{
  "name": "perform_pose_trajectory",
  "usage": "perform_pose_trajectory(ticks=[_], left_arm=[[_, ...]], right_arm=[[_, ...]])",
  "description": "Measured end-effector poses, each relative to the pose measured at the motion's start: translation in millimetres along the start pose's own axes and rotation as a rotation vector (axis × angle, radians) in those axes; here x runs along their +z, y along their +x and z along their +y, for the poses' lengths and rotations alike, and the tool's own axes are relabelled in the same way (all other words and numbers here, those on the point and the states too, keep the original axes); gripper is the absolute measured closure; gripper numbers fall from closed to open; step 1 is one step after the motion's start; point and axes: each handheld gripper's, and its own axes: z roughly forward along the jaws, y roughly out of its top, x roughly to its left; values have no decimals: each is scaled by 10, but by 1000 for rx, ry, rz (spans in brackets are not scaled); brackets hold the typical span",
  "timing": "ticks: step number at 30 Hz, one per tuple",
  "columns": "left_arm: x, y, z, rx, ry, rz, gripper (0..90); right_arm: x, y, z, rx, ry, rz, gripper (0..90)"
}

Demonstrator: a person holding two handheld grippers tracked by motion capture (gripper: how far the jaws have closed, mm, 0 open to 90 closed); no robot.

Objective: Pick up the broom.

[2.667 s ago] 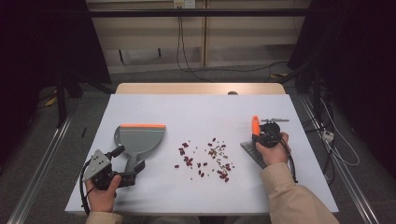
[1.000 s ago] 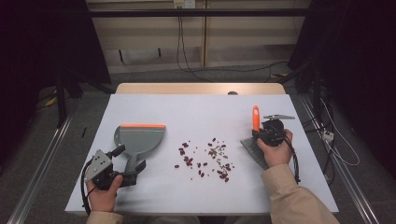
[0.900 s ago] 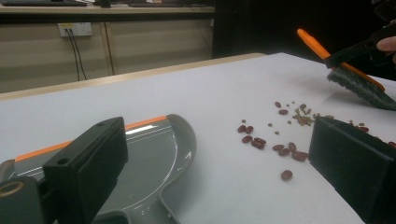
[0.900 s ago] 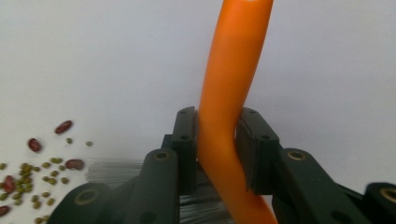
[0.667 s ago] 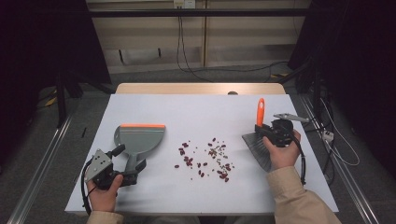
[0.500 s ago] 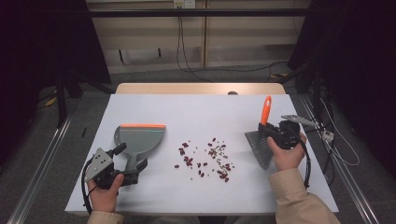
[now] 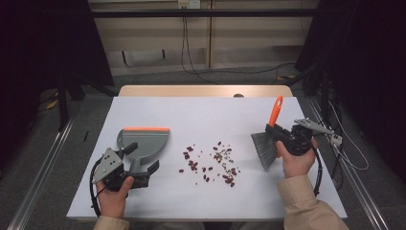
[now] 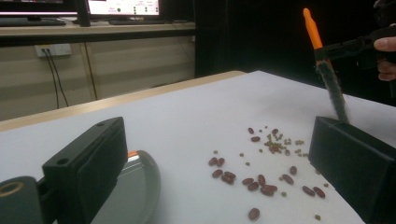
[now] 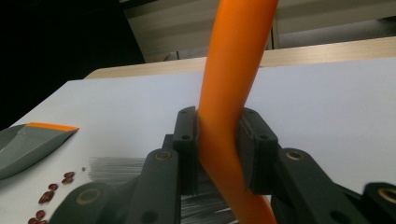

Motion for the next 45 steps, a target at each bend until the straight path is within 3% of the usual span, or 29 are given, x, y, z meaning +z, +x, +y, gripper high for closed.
perform_pose_trajectory(ticks=[5, 8, 11, 17, 22, 30, 31, 39, 45], left_arm=[[82, -59, 62, 1, 6, -37, 43], [117, -92, 86, -3, 10, -50, 43], [195, -182, 146, 2, 15, -90, 40], [329, -305, 219, 14, 19, -147, 38], [439, -350, 243, 12, 33, -167, 35], [764, -483, 310, -45, 51, -215, 45], [844, -519, 329, -61, 55, -235, 45], [1107, -637, 296, -56, 99, -237, 67], [1257, -693, 266, -62, 98, -227, 113]], right_arm=[[-4, 56, -11, 3, -24, 38, 714], [-26, 76, 4, -9, -37, 42, 714], [-76, 92, 48, -18, -64, 43, 715], [-129, 91, 98, 8, -99, 69, 714], [-140, 155, 135, 1, -111, 83, 714], [-72, 359, 205, -14, -130, 126, 714], [-44, 423, 219, -19, -132, 131, 714], [78, 647, 236, -23, -133, 178, 714], [140, 809, 234, -30, -134, 215, 714]])
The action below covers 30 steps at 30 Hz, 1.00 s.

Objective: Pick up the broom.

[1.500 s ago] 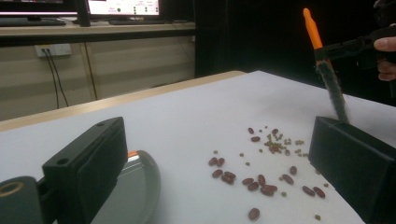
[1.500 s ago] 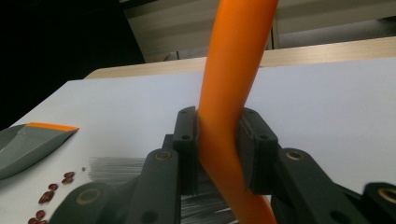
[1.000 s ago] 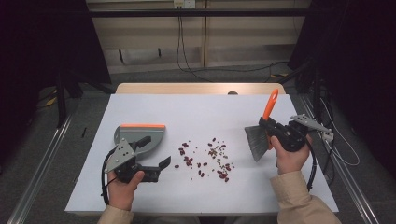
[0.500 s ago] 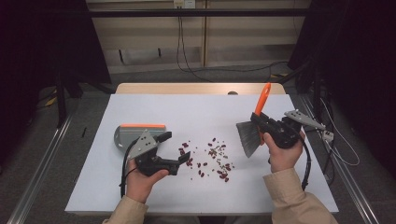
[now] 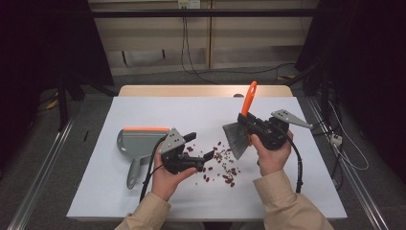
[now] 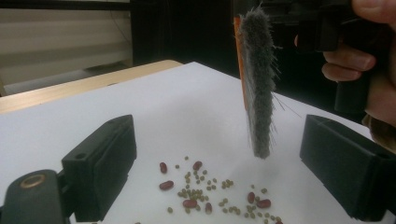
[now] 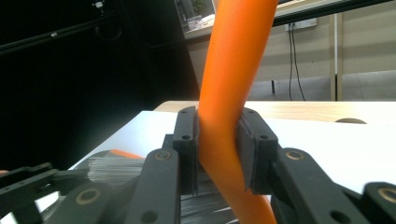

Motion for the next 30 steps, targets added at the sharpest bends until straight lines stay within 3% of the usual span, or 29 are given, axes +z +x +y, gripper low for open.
perform_pose_trajectory(ticks=[3, 8, 14, 17, 21, 24, 30], left_arm=[[43, 9, -2, 6, 3, -2, 123], [105, 20, 16, -25, -13, -19, 155], [161, 14, 41, -21, -8, -45, 195], [207, -7, 64, -23, 7, -57, 244], [262, -5, 77, -37, 21, -37, 324], [259, 39, 86, -74, 1, -30, 395], [263, 77, 90, -100, -20, -38, 575]], right_arm=[[27, 45, -7, 2, 2, 11, 714], [92, 136, -28, -7, 11, 31, 714], [162, 204, -60, -19, 28, 49, 714], [210, 254, -83, -20, 33, 61, 714], [263, 328, -98, -17, 34, 80, 713], [301, 365, -121, -32, 45, 95, 713], [333, 395, -161, -32, 59, 113, 713]])
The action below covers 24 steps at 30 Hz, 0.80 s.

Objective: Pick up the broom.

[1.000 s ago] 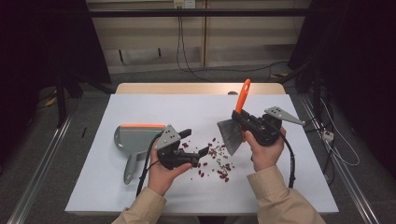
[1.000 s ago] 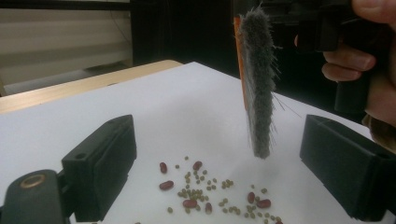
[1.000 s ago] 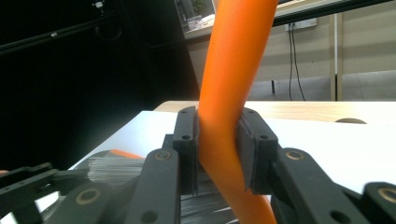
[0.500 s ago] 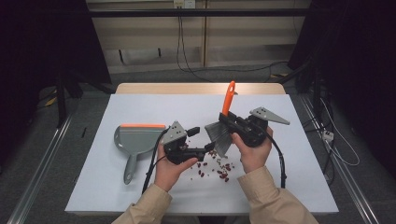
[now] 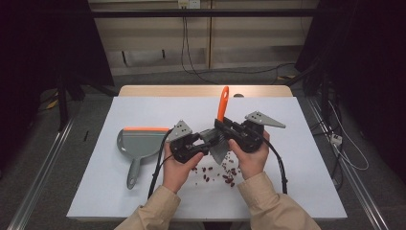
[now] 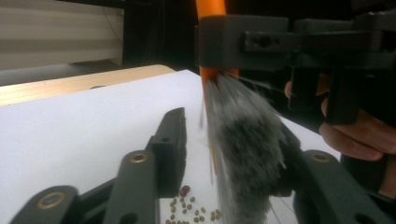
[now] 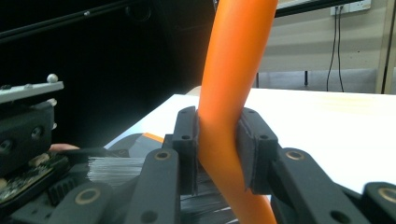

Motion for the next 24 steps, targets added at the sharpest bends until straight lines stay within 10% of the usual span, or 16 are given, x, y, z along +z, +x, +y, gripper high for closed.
perform_pose_trajectory(ticks=[24], left_arm=[[-118, 95, 54, 21, 22, -41, 833]], right_arm=[[32, -44, -29, -6, -35, 72, 605]])
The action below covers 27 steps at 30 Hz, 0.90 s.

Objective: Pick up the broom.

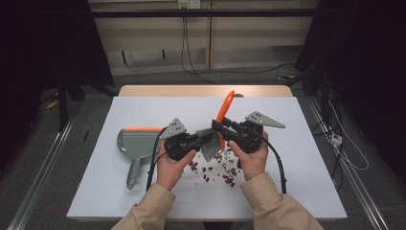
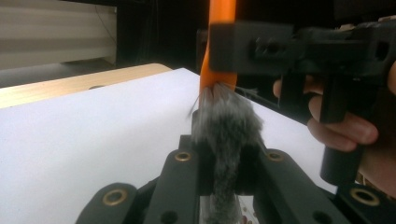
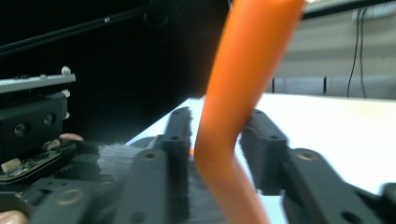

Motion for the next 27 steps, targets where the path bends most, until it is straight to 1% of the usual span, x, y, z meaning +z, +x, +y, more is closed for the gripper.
perform_pose_trajectory(ticks=[3, 5, 7, 8, 10, 11, 12, 13, 14, 15, 16, 17, 18, 19, 20, 21, 22, 23, 24, 25, 26, 27], left_arm=[[-8, 8, -2, -4, -1, 7, 839], [-22, 16, 3, -5, -4, 10, 843], [-35, 25, 9, -4, -1, 5, 846], [-42, 33, 10, -7, -3, 7, 846], [-47, 38, 13, -11, -5, 9, 847], [-47, 38, 13, -11, -5, 9, 848], [-52, 37, 20, -9, -8, 12, 848], [-52, 37, 20, -9, -8, 12, 848], [-61, 42, 27, -10, -9, 11, 849], [-61, 42, 27, -10, -9, 11, 849], [-67, 47, 33, -12, -10, 12, 849], [-67, 47, 33, -12, -10, 12, 849], [-74, 51, 38, -15, -15, 15, 849], [-74, 51, 38, -15, -15, 15, 849], [-83, 54, 49, -15, -14, 13, 848], [-83, 54, 49, -15, -14, 13, 849], [-94, 51, 67, -14, -21, 14, 849], [-94, 51, 67, -14, -21, 14, 849], [-100, 50, 78, -15, -27, 17, 849], [-107, 53, 87, -12, -24, 13, 849], [-113, 51, 94, -12, -32, 18, 849], [-117, 53, 98, -13, -32, 17, 849]], right_arm=[[-27, -37, 20, -25, -17, 14, 508], [-63, -67, 24, -24, -19, 20, 456], [-116, -96, 24, -31, -34, 19, 448], [-138, -116, 24, -34, -33, 18, 429], [-175, -155, 17, -36, -23, 22, 422], [-195, -169, 10, -43, -19, 11, 425], [-210, -186, 4, -40, -18, 27, 422], [-210, -186, 4, -40, -18, 27, 422], [-240, -221, -13, -56, -5, 13, 393], [-240, -221, -13, -56, -5, 13, 393], [-260, -273, -30, -40, 11, 35, 390], [-269, -301, -41, -37, 15, 43, 355], [-274, -323, -52, -47, 13, 47, 324], [-274, -342, -66, -61, 24, 41, 278], [-269, -343, -84, -66, 38, 9, 226], [-269, -343, -84, -66, 38, 9, 226], [-263, -350, -131, -75, 60, 3, 221], [-263, -350, -131, -75, 60, 3, 221], [-262, -356, -155, -76, 63, 21, 213], [-257, -366, -181, -83, 75, 43, 177], [-254, -367, -193, -80, 85, 50, 158], [-253, -372, -205, -85, 107, 58, 157]])
